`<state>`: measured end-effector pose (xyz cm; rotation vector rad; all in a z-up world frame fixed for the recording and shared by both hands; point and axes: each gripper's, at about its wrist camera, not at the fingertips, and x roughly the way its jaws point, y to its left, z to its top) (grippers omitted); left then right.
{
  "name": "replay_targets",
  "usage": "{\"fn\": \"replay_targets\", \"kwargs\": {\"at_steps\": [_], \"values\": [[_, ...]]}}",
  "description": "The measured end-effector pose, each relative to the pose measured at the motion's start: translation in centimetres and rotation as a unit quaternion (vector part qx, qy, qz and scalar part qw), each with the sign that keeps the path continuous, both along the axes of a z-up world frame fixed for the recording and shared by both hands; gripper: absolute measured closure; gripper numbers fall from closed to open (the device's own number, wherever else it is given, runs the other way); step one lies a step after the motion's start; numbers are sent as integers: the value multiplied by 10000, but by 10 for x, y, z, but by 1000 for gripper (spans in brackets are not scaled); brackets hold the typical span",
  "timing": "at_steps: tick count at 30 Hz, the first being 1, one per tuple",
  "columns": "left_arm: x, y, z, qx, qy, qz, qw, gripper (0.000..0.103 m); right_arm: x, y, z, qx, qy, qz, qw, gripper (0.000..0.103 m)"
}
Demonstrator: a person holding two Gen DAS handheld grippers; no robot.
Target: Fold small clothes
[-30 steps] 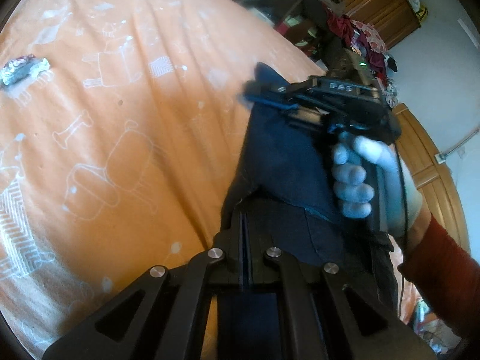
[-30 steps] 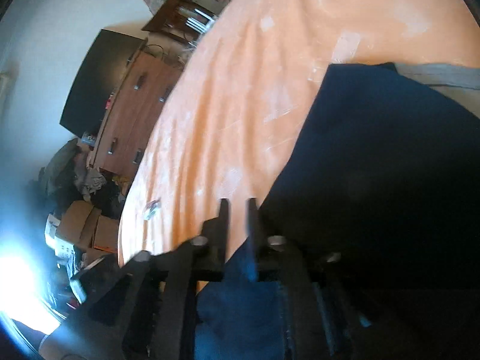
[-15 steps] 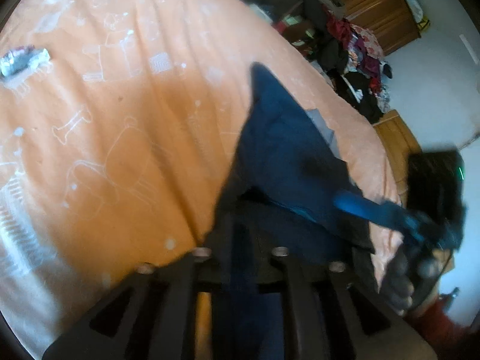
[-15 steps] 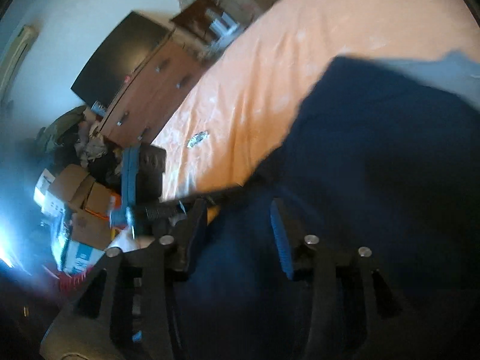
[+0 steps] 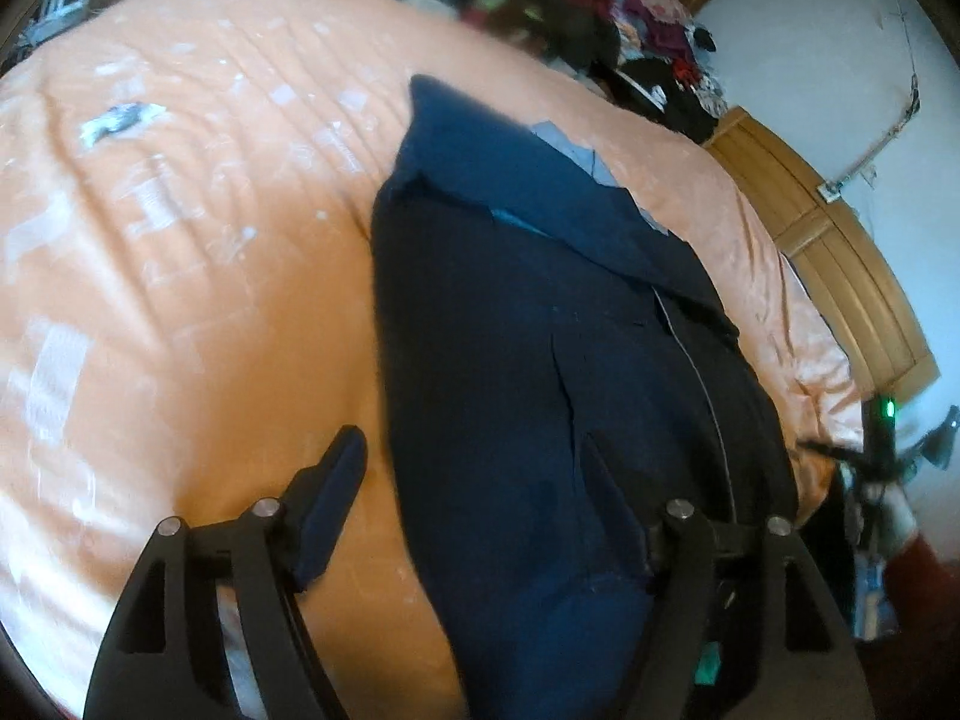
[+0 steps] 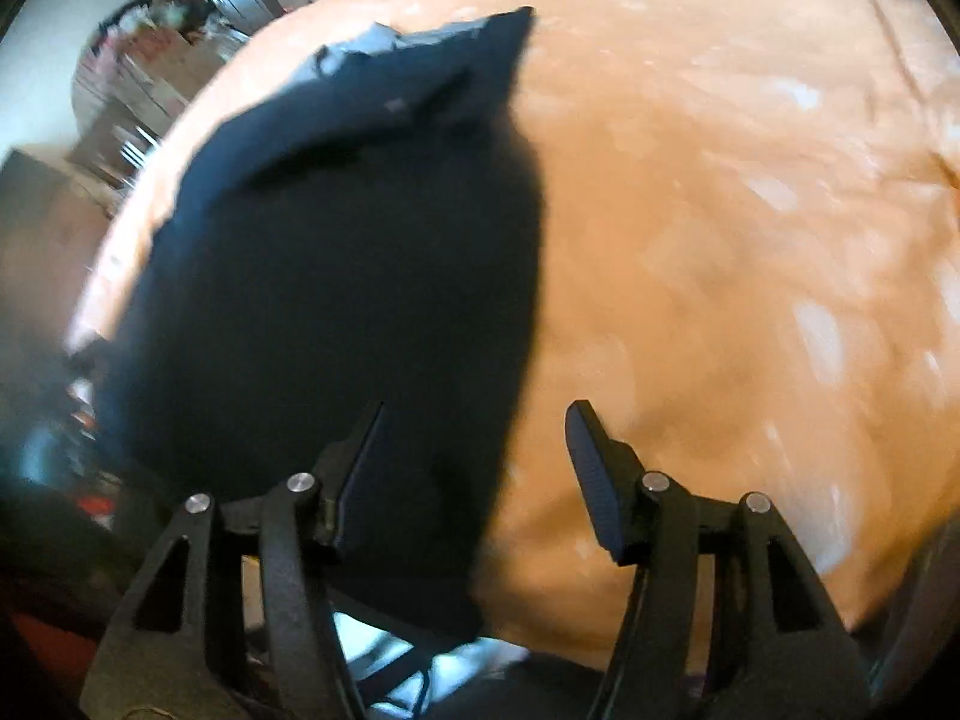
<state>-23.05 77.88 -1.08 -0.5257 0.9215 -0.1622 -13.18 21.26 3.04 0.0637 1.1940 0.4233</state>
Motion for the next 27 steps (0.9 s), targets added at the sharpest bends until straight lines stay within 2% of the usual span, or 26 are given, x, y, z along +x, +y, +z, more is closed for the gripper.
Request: {"fn": "replay_targets", "kwargs": {"at_steps": [2, 3, 4, 6, 10, 14, 18, 27], "values": [[4, -9, -1, 40, -86, 69, 9999, 4, -10, 4, -3, -386, -503, -95, 9979, 44], [6, -13, -4, 130, -81, 86, 9998, 0, -15, 7, -5, -635, -802, -241, 9945, 42], [9, -17, -5, 324, -25, 153, 9994, 0, -16, 8, -5, -715, -907, -378, 9926, 40], [17, -34, -8, 936, 182, 270, 9951, 0, -16, 4, -13, -679, -959, -605, 9912, 25], [28, -64, -15, 2017, 401, 197, 9784, 0, -16, -3, -30, -830, -1186, -690, 9871, 16], [30, -63, -17, 2009, 319, 276, 9787, 0, -13, -4, -34, -613, -1140, -713, 9890, 6], [29, -64, -18, 2051, 236, 347, 9778, 0, -10, 1, -37, -607, -1111, -658, 9898, 2], [15, -64, -18, 2089, 120, 430, 9769, 0, -11, -2, -39, -551, -1042, -678, 9907, 0]]}}
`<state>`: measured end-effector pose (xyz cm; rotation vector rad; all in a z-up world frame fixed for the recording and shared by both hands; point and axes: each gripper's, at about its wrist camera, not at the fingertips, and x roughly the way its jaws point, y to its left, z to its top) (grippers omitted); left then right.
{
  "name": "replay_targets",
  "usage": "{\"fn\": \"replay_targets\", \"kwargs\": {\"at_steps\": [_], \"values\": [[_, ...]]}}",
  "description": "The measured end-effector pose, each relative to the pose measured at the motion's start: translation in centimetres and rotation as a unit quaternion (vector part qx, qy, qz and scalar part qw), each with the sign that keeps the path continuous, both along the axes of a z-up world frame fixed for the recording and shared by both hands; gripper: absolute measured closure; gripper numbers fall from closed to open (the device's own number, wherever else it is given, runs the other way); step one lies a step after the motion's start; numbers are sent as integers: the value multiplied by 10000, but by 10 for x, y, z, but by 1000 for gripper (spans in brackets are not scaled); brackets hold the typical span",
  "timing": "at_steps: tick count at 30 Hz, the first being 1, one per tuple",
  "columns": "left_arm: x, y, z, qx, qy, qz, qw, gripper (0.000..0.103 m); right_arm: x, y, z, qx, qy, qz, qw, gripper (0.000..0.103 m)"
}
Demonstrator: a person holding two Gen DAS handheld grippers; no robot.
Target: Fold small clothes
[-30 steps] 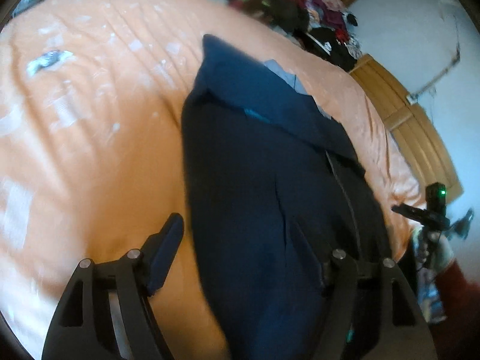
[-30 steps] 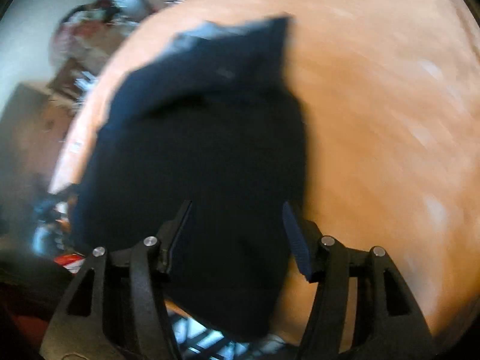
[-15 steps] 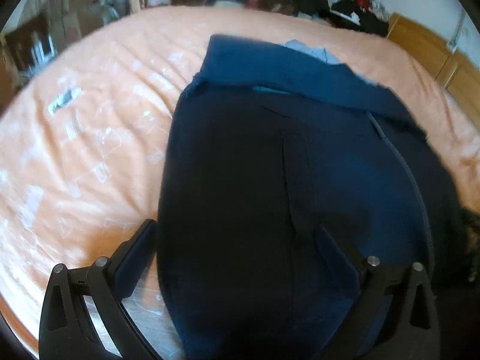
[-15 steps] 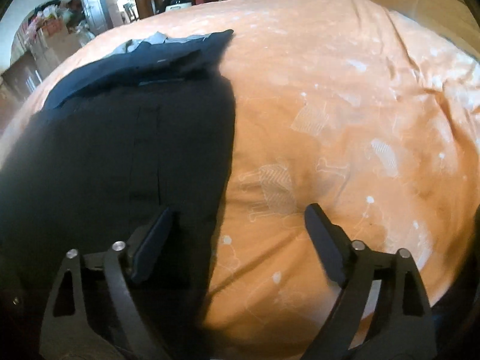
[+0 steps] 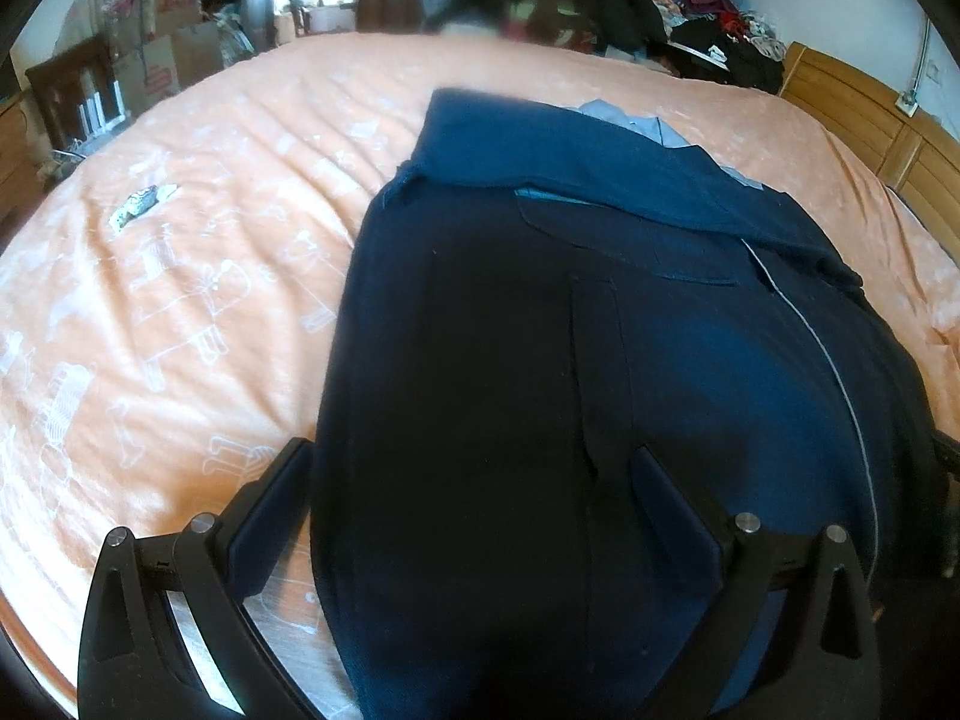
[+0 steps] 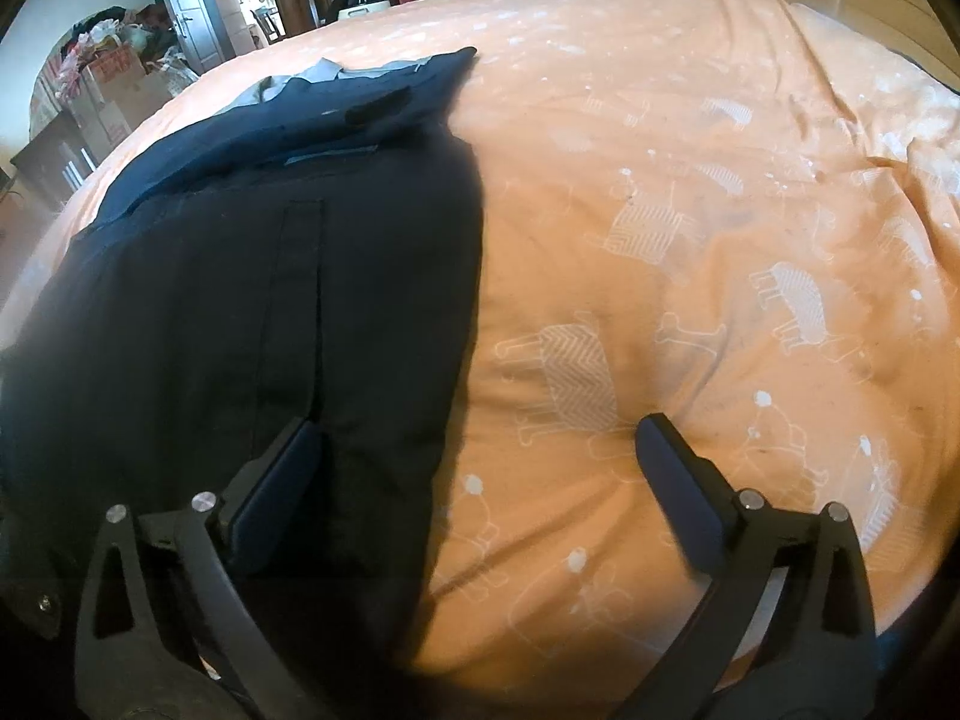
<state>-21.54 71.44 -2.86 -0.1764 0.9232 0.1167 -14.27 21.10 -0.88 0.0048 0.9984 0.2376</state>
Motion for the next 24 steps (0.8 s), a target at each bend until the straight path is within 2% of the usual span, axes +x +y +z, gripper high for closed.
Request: {"fn": "replay_targets", "kwargs": {"at_steps": [24], "values": [[-12, -7, -1, 37, -277, 53, 9996, 0, -2, -4, -1, 196, -61, -55, 9998, 0]]}}
